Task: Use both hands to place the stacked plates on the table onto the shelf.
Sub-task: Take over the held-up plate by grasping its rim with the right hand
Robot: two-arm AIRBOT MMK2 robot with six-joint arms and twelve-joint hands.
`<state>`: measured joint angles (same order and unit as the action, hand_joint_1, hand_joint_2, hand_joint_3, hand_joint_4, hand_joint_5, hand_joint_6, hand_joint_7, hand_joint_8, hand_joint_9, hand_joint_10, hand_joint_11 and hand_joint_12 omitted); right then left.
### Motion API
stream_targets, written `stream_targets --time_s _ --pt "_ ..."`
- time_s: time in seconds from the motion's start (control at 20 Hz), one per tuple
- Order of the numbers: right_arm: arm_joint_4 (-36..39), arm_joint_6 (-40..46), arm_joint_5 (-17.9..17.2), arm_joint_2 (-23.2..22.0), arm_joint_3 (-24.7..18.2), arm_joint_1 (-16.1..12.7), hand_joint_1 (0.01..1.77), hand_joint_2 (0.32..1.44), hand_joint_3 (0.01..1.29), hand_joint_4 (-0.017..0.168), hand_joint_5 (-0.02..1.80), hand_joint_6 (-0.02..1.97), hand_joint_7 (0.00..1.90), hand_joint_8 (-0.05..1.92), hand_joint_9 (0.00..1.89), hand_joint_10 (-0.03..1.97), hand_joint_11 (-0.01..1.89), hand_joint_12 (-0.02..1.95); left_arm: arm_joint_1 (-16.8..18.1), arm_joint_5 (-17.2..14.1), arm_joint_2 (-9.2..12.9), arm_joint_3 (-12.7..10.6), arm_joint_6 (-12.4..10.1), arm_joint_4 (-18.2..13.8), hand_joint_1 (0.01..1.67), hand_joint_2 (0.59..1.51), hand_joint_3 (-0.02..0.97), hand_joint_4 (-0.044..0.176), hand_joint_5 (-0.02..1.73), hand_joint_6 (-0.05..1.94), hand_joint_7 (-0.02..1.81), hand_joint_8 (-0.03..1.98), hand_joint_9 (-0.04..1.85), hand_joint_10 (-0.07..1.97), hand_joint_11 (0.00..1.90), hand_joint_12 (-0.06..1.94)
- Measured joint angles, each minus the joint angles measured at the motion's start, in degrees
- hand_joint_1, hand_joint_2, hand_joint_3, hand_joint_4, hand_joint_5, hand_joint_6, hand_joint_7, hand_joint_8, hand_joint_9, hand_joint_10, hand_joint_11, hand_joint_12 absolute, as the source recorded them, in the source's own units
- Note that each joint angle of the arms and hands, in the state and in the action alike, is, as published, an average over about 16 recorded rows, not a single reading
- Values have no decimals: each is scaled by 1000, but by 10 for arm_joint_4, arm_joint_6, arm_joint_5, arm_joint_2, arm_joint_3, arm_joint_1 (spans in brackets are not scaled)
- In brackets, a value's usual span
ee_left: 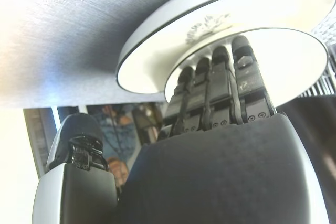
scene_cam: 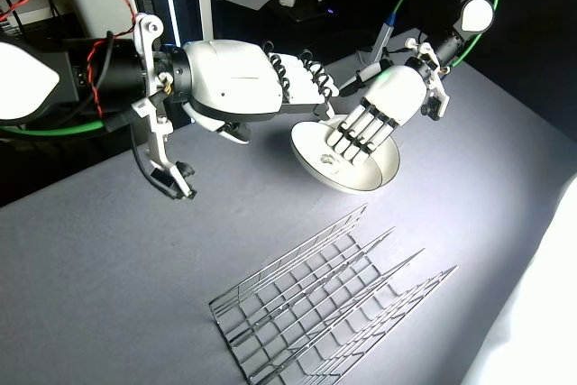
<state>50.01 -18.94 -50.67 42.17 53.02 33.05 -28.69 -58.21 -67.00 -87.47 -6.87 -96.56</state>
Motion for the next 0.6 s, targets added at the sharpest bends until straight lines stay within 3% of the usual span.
stream_targets --time_s 0.35,0.6 --pt "19 8 -66 15 42 36 1506 1018 17 -1 35 19 13 11 32 12 21 682 0 -2 0 -1 0 0 14 1180 8 -3 33 -29 18 -6 44 4 66 49" --pt "27 10 -80 37 72 53 1496 1029 17 -2 33 19 13 11 33 12 21 670 0 -3 0 -2 0 0 14 1182 8 -3 35 -29 22 -8 47 2 69 48"
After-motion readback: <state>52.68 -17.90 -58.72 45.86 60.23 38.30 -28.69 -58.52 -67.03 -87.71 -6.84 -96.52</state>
